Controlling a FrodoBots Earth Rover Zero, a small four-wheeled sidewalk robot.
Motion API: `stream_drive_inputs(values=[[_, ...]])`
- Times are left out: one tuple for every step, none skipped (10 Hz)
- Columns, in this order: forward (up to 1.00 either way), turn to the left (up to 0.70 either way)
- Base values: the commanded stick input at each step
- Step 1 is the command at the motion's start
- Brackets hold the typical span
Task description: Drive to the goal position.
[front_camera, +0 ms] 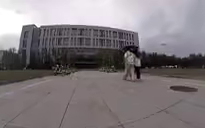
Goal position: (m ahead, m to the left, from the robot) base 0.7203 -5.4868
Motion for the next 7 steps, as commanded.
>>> stream_drive_inputs(values=[[0.7, 0.0], [0.7, 0.0], [0.7, 0.0], [0.7, 0.0], [0.7, 0.0], [0.7, 0.0], [0.7, 0.0]])
